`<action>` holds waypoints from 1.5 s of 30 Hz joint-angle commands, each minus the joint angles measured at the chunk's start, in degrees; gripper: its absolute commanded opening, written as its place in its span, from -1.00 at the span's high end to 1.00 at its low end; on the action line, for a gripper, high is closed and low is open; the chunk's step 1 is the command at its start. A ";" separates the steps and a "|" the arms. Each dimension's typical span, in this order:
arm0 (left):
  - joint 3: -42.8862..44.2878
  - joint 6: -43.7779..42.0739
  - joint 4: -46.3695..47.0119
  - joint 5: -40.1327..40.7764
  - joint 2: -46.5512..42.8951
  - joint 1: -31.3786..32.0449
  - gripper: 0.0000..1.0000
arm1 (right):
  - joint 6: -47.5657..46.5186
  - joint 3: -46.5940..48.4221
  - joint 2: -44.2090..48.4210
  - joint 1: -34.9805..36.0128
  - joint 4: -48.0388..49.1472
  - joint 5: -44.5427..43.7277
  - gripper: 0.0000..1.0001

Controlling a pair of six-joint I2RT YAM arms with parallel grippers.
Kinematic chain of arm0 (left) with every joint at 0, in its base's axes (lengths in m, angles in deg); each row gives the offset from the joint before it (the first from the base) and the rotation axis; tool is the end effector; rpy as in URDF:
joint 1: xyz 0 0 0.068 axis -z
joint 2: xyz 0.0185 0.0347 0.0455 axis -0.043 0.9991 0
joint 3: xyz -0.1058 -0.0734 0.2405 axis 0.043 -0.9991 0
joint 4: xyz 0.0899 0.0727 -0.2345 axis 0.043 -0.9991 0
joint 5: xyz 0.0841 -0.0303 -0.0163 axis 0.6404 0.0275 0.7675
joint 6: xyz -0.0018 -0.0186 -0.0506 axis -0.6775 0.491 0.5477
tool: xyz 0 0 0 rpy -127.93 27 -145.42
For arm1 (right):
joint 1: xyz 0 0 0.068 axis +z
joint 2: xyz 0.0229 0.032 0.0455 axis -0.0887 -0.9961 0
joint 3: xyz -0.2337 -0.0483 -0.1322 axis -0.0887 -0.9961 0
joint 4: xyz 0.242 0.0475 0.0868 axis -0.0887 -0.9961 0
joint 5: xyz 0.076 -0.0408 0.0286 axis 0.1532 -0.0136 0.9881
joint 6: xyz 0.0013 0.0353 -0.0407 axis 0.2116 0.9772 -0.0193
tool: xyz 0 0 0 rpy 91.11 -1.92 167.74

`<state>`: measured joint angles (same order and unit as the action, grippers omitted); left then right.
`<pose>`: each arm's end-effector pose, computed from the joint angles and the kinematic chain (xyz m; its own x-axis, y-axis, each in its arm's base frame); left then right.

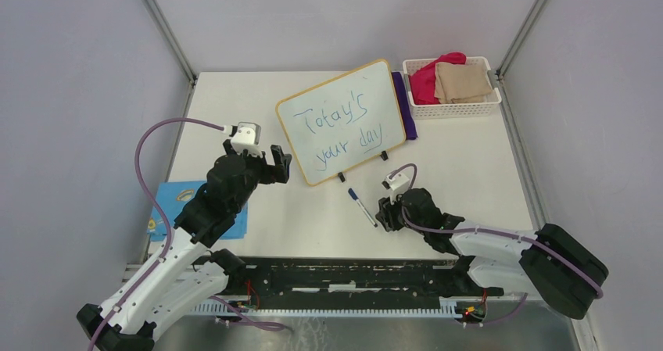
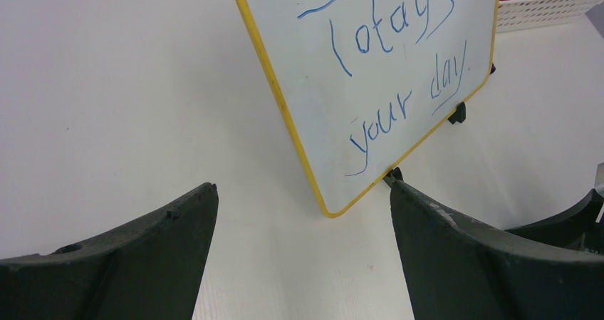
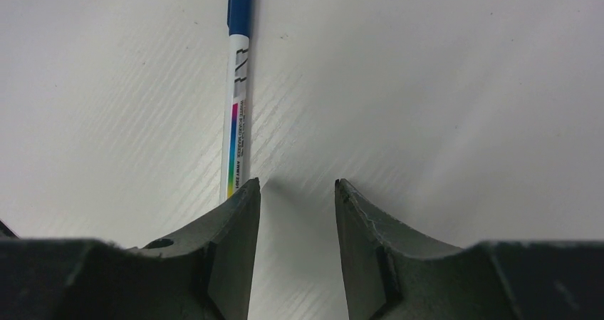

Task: Write a sentence on the whiteboard
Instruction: Reset both arms

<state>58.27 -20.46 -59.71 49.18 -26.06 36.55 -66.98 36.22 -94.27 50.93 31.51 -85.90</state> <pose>0.1412 -0.0824 0.3227 -0.2780 -0.0746 -0.9577 0.2308 0.9626 -0.1420 0.1361 0.1374 0.1327 -0.5782 -0.1965 -0.7919 -0.5461 0.8143 0.1967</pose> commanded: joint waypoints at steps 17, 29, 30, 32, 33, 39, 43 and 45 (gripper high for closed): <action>2.69 10.04 3.56 -1.35 1.55 -0.09 -0.99 | 0.06 8.69 7.24 0.74 -9.34 -22.59 -0.09; 15.20 27.02 -5.88 13.63 11.65 -0.16 -0.99 | 7.46 28.67 2.79 1.93 -15.18 -34.97 -0.80; 17.21 25.13 -5.75 13.64 12.53 -0.15 -0.99 | 6.42 32.30 1.90 2.35 -17.47 -36.79 -0.81; 20.86 20.12 -4.71 13.77 15.63 -0.11 -0.99 | 3.13 38.03 0.63 4.20 -20.83 -43.40 -0.83; 22.48 17.35 -3.95 13.96 16.62 -0.10 -0.99 | 1.25 39.89 0.55 5.26 -21.25 -46.74 -0.83; 24.29 4.86 5.65 12.04 17.28 -0.12 -0.99 | -18.55 39.22 6.39 10.05 -3.92 -62.99 -0.95; 15.86 -1.21 18.13 9.50 11.59 -0.11 -0.99 | -30.79 28.58 14.22 10.05 12.08 -58.88 -0.96; 12.87 -1.85 20.55 9.68 9.78 -0.09 -0.99 | -34.25 22.81 18.41 9.97 16.30 -53.79 -0.96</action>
<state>75.97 -14.43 -51.28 59.60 -11.88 36.55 -87.48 67.59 -82.22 60.94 33.00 -141.26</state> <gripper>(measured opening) 0.994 0.979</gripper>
